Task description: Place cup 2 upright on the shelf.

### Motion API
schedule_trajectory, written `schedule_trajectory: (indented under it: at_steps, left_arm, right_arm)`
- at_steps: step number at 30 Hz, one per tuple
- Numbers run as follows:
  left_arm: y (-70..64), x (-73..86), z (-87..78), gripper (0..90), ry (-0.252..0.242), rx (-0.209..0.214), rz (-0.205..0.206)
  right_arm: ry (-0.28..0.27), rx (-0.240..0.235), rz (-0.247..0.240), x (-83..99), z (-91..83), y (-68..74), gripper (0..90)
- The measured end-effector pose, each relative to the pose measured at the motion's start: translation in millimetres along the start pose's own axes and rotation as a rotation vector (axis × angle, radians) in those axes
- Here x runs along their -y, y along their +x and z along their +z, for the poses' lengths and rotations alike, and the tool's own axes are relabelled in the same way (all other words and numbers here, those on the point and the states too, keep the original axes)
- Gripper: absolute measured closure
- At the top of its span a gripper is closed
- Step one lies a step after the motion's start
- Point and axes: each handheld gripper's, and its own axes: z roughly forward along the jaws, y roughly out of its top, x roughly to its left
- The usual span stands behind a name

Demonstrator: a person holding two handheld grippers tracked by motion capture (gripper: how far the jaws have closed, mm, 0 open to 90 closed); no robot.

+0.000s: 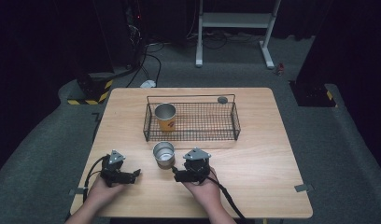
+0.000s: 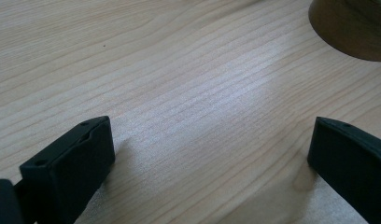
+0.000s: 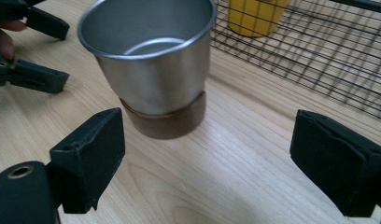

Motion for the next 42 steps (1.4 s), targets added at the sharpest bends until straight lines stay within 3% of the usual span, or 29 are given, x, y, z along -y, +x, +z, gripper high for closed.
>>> schedule_trajectory:
  at_steps: [7, 18, 23, 35, 39, 42]
  left_arm:
    - [-0.1, 0.4, -0.4, 1.0, 0.0, -0.002, 0.0]
    - [-0.3, 1.4, -1.3, 0.9, 0.001, -0.005, -0.007]
    - [-0.4, 1.3, -0.8, 0.7, -0.002, -0.005, -0.006]
    - [0.1, 1.4, -1.0, 0.5, 0.0, 0.002, -0.003]
    - [0.2, 1.2, -0.9, 0.5, 0.0, 0.001, -0.001]
    - [0.5, 1.3, -1.0, 0.5, -0.001, 0.003, 0.0]
  right_arm:
    - [0.001, -0.038, -0.002, -3.7, 9.8, 10.2, 9.6]
    - [-0.002, -0.057, -0.018, -12.2, 20.0, 18.3, 9.5]
    - [0.004, -0.055, -0.004, -14.4, 24.8, 20.0, 9.5]
    - [0.002, -0.068, -0.038, -21.5, 38.3, 25.6, 9.5]
    - [0.002, -0.056, -0.018, -21.4, 45.0, 23.5, 9.8]
    - [-0.007, -0.057, -0.053, -22.3, 49.3, 26.7, 10.0]
